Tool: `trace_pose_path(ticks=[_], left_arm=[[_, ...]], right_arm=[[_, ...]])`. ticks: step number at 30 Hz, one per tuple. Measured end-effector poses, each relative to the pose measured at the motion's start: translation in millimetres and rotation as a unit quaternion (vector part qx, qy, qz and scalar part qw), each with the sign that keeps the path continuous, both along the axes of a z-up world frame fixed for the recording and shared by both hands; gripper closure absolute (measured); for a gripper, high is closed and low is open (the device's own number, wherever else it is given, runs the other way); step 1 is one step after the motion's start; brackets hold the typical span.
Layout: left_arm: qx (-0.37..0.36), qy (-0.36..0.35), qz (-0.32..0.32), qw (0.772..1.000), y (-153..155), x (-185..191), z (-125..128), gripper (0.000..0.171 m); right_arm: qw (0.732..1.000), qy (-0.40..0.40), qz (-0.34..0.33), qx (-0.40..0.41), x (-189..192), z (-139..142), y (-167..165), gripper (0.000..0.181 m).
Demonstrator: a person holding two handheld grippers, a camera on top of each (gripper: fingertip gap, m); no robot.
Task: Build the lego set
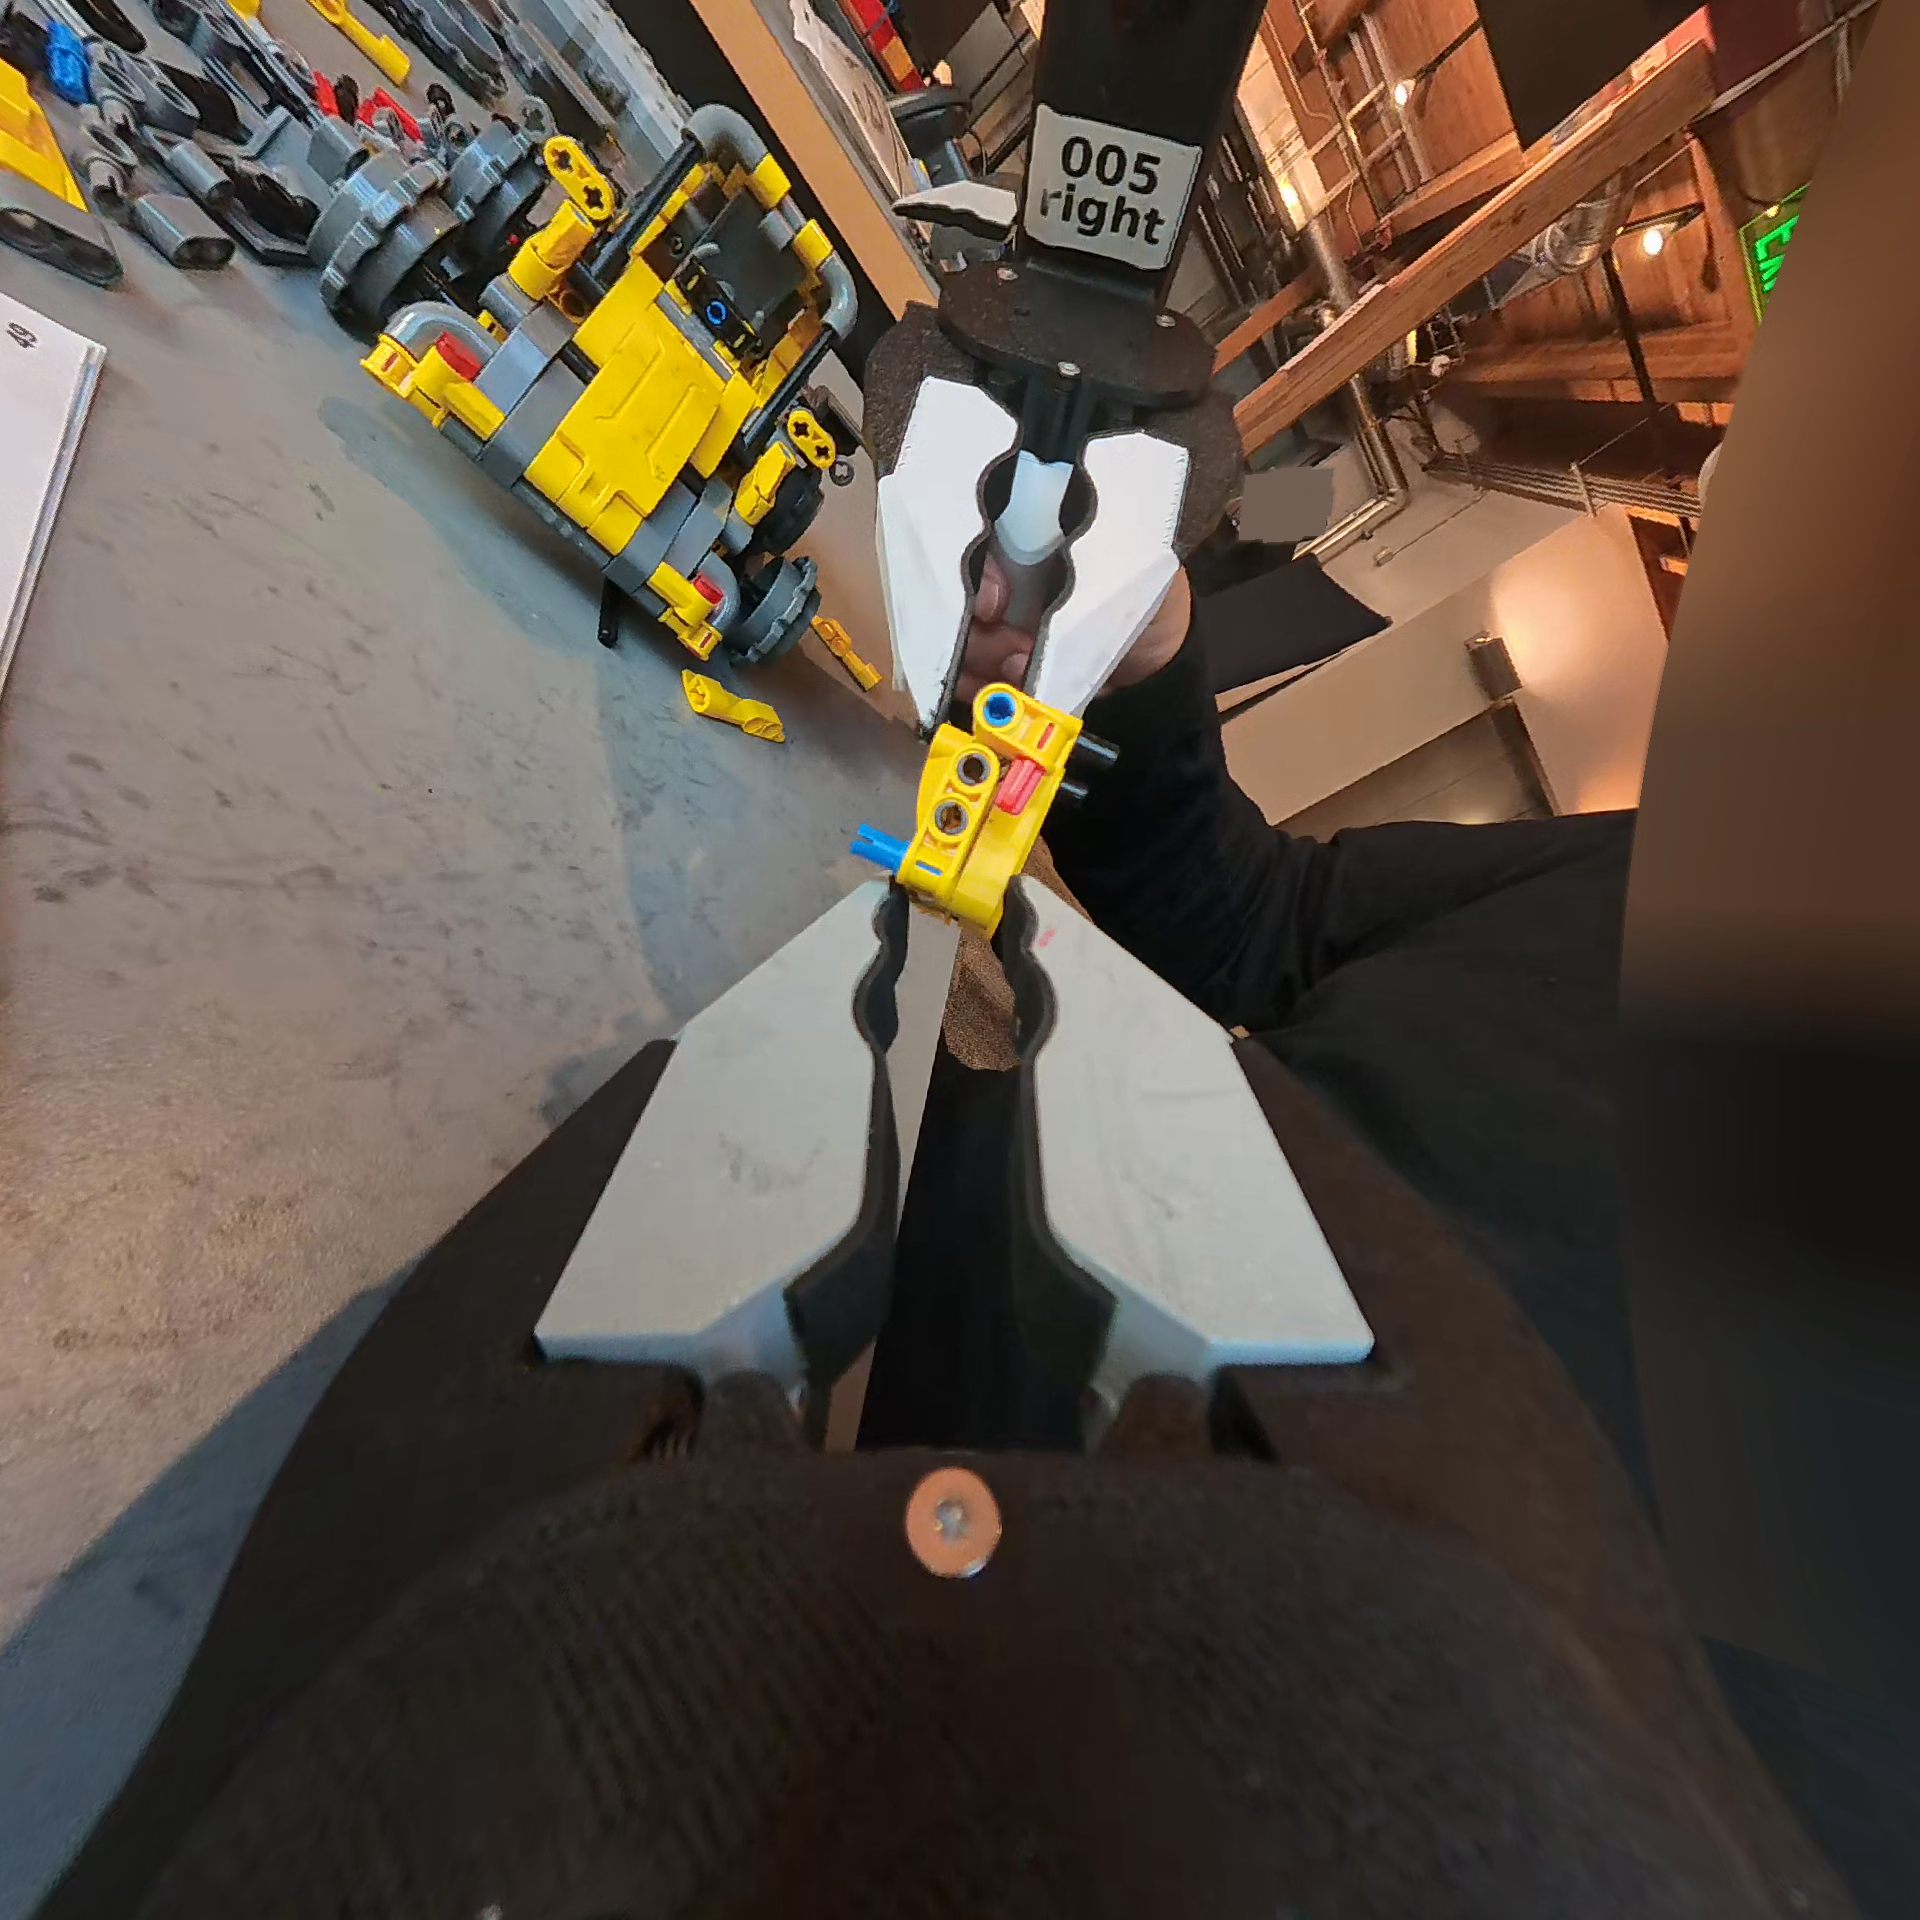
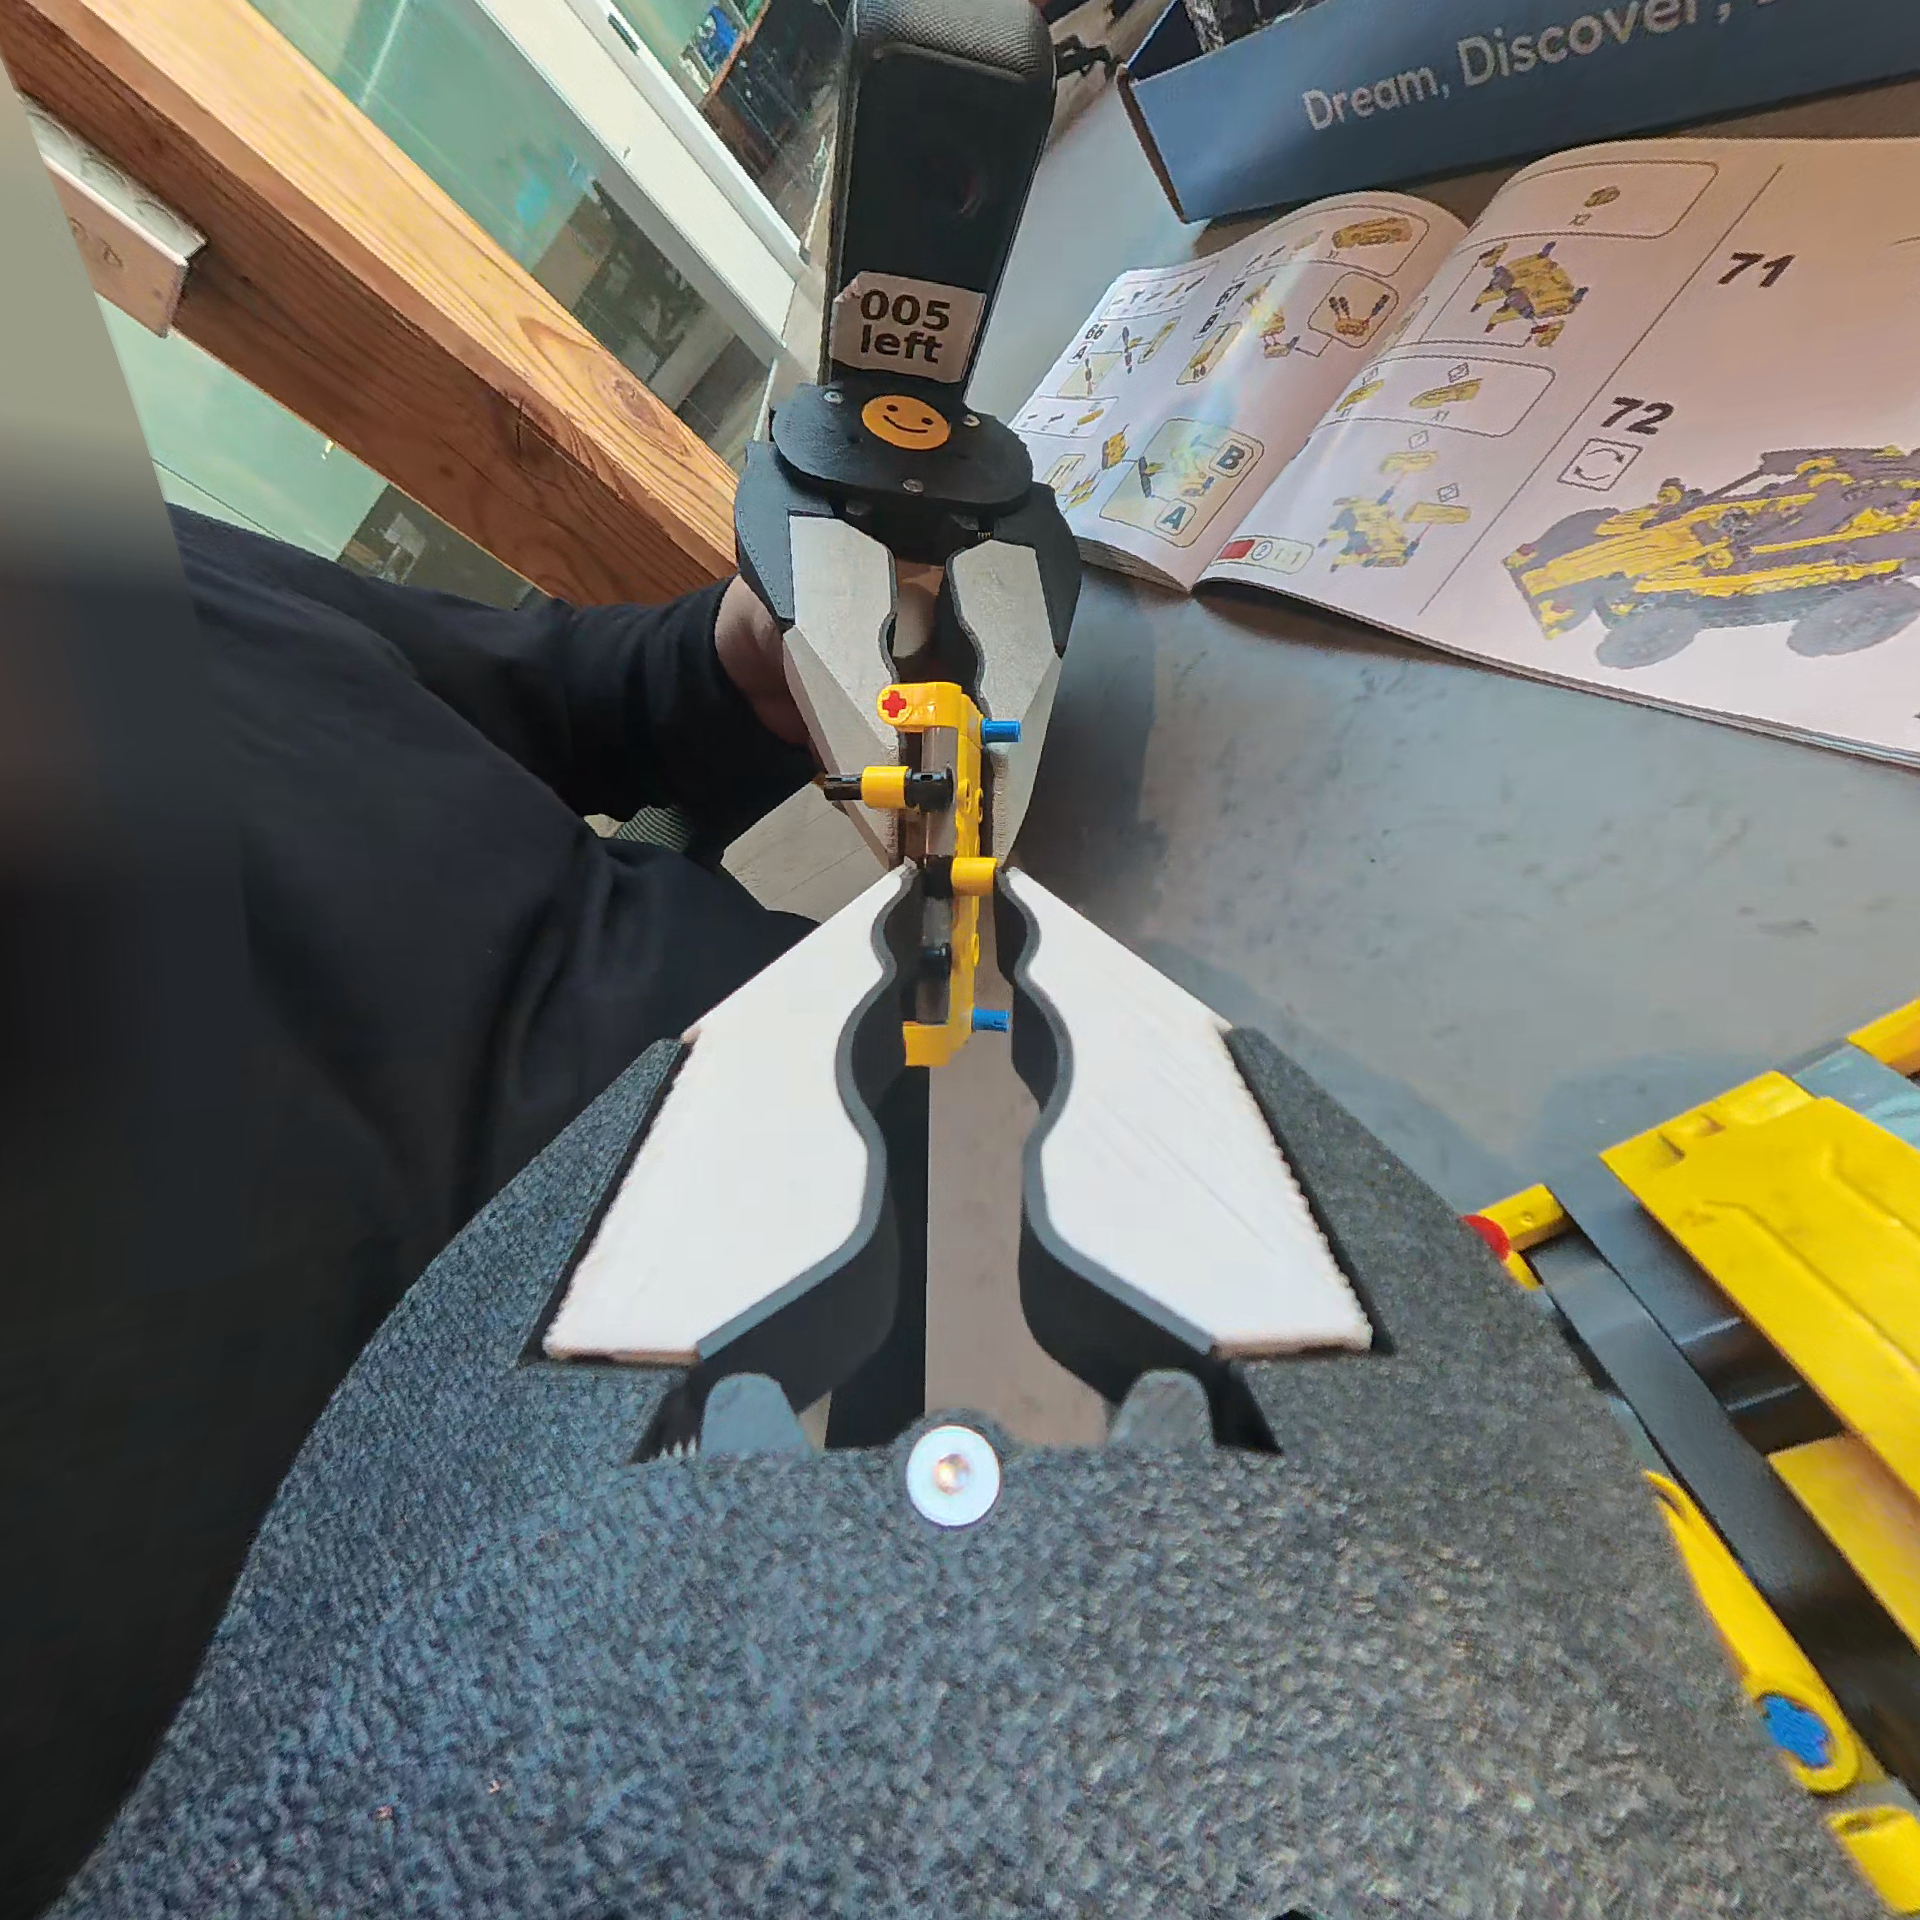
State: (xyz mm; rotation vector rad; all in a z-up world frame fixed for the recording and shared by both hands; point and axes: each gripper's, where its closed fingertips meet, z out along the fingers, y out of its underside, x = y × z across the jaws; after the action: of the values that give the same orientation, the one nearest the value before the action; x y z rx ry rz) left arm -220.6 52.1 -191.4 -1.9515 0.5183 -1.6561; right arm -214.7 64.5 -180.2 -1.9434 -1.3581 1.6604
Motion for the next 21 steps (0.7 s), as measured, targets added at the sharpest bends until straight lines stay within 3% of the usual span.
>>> trace_pose_path(ticks=[21], left_arm=[[0.019,0.018,0.003,1.000,-1.0,1.7,-2.6,0.157]], right_arm=[[1.000,0.001,-0.006,0.016,0.8,-4.6,-3.1,0.169]])
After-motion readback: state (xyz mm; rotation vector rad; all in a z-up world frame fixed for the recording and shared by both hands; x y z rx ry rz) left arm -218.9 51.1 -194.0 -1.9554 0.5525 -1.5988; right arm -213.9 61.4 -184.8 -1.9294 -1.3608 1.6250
